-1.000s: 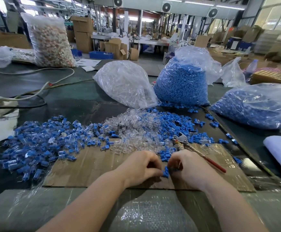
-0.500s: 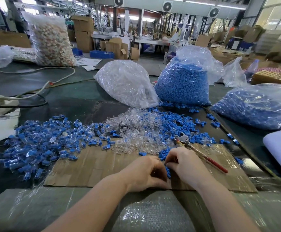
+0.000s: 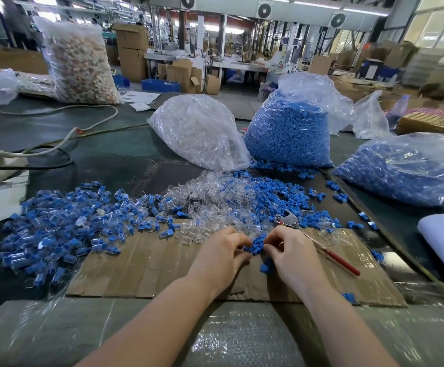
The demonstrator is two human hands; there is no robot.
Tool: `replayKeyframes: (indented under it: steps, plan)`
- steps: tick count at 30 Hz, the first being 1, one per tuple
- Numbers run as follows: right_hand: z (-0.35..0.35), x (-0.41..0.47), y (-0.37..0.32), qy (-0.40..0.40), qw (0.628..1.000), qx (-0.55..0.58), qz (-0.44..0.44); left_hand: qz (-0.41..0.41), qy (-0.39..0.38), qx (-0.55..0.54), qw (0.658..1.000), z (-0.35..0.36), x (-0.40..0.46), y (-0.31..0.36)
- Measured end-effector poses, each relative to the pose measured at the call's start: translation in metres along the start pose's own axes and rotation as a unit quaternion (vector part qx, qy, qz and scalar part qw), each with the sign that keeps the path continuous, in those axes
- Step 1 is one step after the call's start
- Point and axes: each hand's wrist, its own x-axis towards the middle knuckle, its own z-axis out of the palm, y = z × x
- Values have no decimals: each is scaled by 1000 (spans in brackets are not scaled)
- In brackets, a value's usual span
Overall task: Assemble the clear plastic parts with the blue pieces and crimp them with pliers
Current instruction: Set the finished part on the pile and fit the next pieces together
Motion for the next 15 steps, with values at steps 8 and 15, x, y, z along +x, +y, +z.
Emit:
replayKeyframes:
  steps: [8,15]
  plan:
    - [14,5,-14,84,995,27,-38,-117,131,-54,983,-6,1,-9]
    - [21,-2,-16,139,990,22,-26,-65,137,-27,988,-5,-5,-9]
